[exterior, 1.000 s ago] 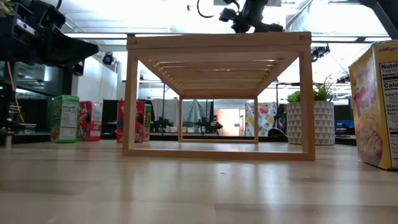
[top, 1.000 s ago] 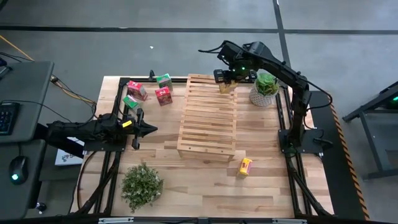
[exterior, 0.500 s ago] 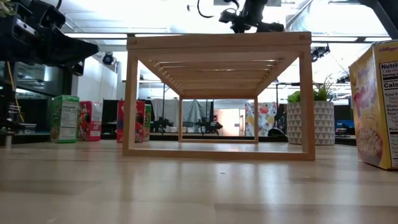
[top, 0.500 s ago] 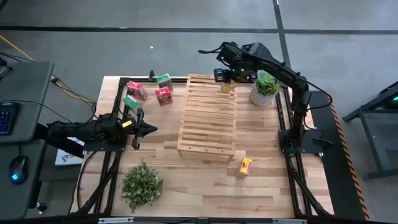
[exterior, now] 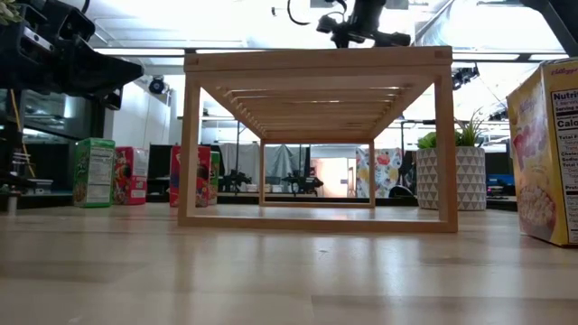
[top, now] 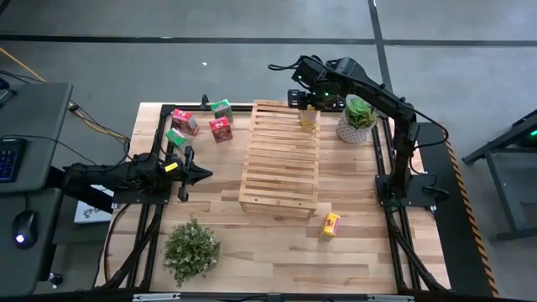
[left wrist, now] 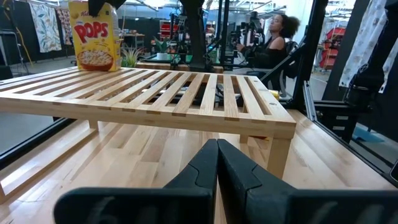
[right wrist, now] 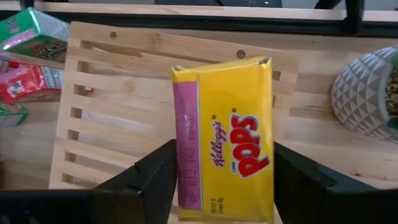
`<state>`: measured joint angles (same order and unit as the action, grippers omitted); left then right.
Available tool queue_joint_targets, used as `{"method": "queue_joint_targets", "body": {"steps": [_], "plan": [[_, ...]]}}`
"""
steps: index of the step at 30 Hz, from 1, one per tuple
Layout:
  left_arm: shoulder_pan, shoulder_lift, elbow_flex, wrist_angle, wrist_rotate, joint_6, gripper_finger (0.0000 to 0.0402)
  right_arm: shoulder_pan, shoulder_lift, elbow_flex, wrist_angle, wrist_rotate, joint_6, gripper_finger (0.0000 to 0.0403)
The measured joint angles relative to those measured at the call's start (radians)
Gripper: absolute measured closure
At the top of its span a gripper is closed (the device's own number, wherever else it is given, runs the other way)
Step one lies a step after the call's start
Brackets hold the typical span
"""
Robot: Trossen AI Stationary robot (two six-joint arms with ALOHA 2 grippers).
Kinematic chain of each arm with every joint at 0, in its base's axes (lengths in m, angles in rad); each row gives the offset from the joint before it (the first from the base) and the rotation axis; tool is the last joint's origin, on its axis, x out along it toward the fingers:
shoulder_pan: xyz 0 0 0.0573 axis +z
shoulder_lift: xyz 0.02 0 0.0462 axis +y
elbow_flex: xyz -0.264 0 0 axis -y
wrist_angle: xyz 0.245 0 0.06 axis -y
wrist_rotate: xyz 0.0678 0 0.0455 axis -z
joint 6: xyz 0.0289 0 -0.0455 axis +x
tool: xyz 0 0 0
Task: Stack cereal on shelf
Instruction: Put the right yellow cereal box on the shelf, then put the right red cereal box on the shelf
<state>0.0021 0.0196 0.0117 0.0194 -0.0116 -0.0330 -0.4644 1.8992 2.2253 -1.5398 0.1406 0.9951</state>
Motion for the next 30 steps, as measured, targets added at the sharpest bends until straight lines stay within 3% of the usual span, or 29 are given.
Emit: {"method": "queue_joint_targets", "body": {"steps": [24, 30], "plan": [[0.000, 0.000, 0.000, 0.000, 0.000, 0.000, 0.0401, -0.007, -0.083, 0.000, -0.031, -0.101, -0.009, 0.0185], [0.000, 0.000, 0.000, 0.000, 0.000, 0.000, 0.0401, -0.006, -0.093, 0.000, -0.031, -0.178, -0.081, 0.0185]]}}
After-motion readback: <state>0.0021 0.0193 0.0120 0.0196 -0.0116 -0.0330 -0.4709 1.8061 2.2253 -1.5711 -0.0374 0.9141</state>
